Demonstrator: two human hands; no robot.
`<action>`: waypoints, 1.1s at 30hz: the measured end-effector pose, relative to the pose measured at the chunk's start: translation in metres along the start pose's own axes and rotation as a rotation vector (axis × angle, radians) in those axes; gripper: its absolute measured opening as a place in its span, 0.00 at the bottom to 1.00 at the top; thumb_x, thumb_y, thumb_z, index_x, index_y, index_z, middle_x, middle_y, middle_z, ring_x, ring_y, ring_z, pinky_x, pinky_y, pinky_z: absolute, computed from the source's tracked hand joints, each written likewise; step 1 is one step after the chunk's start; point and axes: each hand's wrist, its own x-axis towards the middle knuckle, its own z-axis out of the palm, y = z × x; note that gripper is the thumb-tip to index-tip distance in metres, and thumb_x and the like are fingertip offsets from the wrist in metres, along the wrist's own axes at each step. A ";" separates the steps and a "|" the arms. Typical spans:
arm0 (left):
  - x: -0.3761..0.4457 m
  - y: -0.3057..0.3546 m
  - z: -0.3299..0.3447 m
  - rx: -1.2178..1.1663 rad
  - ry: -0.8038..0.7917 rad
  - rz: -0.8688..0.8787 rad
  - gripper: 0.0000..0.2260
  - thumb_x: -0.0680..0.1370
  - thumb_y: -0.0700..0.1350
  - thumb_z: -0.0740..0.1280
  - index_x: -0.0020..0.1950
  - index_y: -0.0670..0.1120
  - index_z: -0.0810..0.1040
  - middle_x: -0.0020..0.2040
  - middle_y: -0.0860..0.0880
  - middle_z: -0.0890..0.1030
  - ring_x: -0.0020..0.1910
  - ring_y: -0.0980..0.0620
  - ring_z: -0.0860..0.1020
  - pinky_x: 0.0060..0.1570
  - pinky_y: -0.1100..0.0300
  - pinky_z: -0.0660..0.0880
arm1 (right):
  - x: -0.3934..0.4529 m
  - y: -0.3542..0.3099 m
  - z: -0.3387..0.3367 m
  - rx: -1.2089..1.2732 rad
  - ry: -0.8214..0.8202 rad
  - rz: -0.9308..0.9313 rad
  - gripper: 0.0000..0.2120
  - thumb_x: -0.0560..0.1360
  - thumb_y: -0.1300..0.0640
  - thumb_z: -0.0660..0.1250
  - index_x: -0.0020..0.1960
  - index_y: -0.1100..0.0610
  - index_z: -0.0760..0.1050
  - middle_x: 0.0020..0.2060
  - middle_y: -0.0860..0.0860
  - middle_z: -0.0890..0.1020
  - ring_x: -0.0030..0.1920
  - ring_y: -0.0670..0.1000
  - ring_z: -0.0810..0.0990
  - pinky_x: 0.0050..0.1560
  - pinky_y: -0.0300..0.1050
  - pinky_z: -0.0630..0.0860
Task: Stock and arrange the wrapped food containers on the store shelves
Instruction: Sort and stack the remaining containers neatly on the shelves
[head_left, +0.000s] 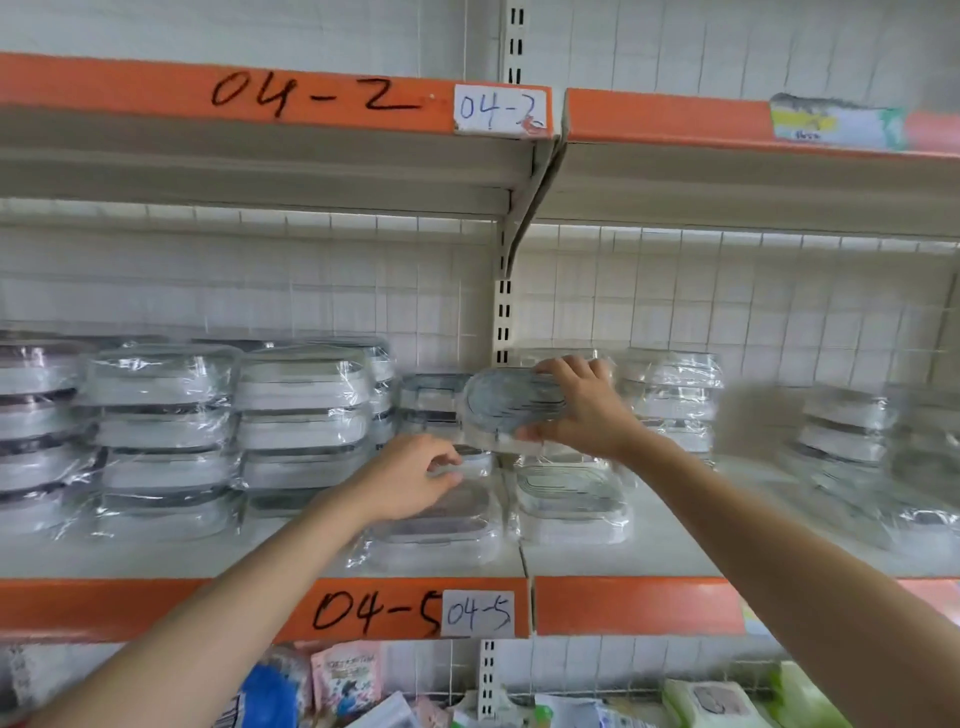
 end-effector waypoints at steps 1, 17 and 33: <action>-0.005 -0.004 -0.002 -0.001 0.013 0.000 0.11 0.79 0.48 0.64 0.60 0.48 0.78 0.58 0.52 0.79 0.55 0.58 0.75 0.58 0.62 0.71 | 0.011 -0.010 0.006 -0.019 0.034 -0.018 0.40 0.64 0.38 0.73 0.69 0.51 0.63 0.63 0.52 0.67 0.62 0.54 0.59 0.63 0.49 0.63; -0.012 -0.026 -0.003 -0.033 -0.082 -0.133 0.13 0.80 0.54 0.62 0.54 0.47 0.78 0.52 0.49 0.81 0.50 0.52 0.78 0.54 0.54 0.75 | 0.123 -0.060 0.057 -0.270 -0.004 0.169 0.18 0.80 0.47 0.54 0.64 0.51 0.73 0.65 0.57 0.63 0.63 0.58 0.60 0.63 0.52 0.65; -0.001 -0.018 -0.004 0.319 -0.154 -0.058 0.09 0.81 0.44 0.56 0.57 0.43 0.71 0.57 0.43 0.76 0.54 0.44 0.76 0.43 0.57 0.67 | 0.070 -0.069 0.054 -0.163 0.006 -0.043 0.27 0.80 0.49 0.58 0.75 0.56 0.56 0.75 0.52 0.57 0.74 0.54 0.54 0.73 0.52 0.55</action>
